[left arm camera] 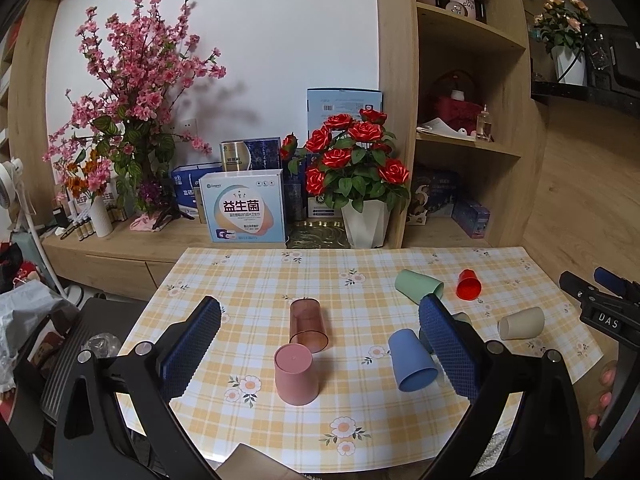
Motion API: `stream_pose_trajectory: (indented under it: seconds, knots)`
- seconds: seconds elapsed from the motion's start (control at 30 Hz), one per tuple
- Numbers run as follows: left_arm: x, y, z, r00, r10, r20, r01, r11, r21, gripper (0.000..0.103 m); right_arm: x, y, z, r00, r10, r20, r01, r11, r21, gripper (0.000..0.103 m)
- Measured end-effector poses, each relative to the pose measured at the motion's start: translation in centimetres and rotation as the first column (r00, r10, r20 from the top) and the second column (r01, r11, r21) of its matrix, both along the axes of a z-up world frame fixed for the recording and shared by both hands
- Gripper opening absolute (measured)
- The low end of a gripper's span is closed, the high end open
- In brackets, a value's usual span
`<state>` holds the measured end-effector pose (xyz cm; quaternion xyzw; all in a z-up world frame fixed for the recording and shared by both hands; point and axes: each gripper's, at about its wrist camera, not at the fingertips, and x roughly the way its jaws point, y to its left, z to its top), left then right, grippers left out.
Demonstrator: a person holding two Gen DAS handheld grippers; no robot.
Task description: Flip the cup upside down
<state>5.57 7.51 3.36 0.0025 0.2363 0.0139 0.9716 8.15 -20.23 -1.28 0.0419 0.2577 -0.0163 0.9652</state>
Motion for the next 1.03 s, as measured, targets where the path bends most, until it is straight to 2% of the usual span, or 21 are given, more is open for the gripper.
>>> stream_pose_trajectory:
  seconds: [1.03]
  knots:
    - [-0.22, 0.28, 0.57, 1.0, 0.017, 0.006, -0.017, 1.0, 0.009, 0.097, -0.03, -0.28, 0.37, 1.0, 0.003, -0.001, -0.003, 1.0, -0.001, 0.088]
